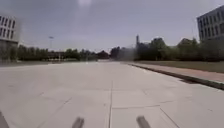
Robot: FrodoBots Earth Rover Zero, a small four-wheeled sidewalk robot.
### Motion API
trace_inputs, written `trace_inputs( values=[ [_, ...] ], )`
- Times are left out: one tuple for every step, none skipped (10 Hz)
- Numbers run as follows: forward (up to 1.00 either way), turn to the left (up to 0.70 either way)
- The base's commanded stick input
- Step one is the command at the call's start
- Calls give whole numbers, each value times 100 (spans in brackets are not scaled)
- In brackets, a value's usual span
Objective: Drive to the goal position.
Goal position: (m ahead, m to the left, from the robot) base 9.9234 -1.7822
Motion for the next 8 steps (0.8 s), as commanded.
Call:
trace_inputs(
  values=[
    [70, 0],
    [70, 0],
    [70, 0],
    [70, 0],
    [70, 0],
    [70, 0],
    [70, 0],
    [70, 0]
  ],
)
